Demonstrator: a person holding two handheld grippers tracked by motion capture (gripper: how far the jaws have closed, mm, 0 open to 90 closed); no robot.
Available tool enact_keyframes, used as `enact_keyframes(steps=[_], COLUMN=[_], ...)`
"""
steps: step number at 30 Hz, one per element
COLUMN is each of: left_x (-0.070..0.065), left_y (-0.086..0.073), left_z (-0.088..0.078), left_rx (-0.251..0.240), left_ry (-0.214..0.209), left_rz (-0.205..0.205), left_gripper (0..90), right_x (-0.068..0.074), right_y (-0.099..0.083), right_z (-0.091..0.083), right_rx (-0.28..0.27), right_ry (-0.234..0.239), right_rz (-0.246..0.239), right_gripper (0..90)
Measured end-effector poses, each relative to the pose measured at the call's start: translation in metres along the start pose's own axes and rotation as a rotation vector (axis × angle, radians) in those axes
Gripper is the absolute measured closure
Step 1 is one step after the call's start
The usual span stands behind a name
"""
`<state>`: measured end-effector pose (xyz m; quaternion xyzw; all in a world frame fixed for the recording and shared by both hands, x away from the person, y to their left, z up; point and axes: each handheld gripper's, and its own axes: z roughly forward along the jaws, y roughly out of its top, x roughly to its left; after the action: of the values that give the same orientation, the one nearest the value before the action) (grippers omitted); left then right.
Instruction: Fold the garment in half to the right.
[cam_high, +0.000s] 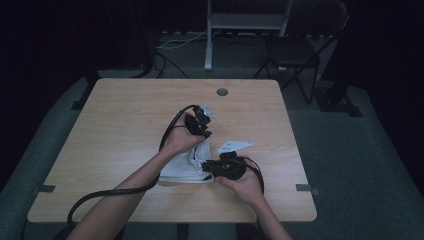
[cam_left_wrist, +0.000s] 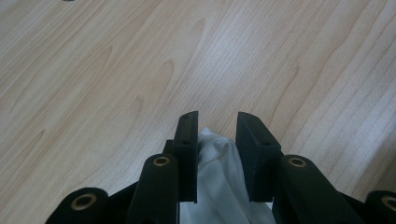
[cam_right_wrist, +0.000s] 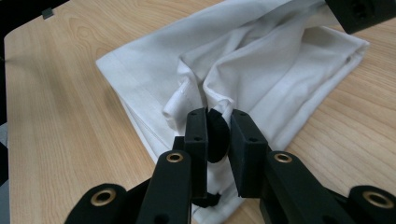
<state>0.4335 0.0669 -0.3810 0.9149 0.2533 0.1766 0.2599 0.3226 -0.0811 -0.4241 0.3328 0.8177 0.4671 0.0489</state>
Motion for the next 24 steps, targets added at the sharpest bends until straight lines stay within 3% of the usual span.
enact_keyframes(steps=[12, 24], left_x=[-0.0022, 0.0013], left_y=[0.0021, 0.0023], left_z=[0.0024, 0.0061], left_rx=[-0.024, -0.056], left_ry=[0.004, 0.012], left_rz=[-0.014, -0.065], left_gripper=[68.9, 65.3], right_x=[-0.0011, -0.0040], right_y=[-0.0019, -0.0054], right_z=[-0.0026, -0.0093], right_rx=[0.010, 0.029], right_ry=[-0.019, -0.051], right_rz=[0.008, 0.021], right_gripper=[75.8, 74.6])
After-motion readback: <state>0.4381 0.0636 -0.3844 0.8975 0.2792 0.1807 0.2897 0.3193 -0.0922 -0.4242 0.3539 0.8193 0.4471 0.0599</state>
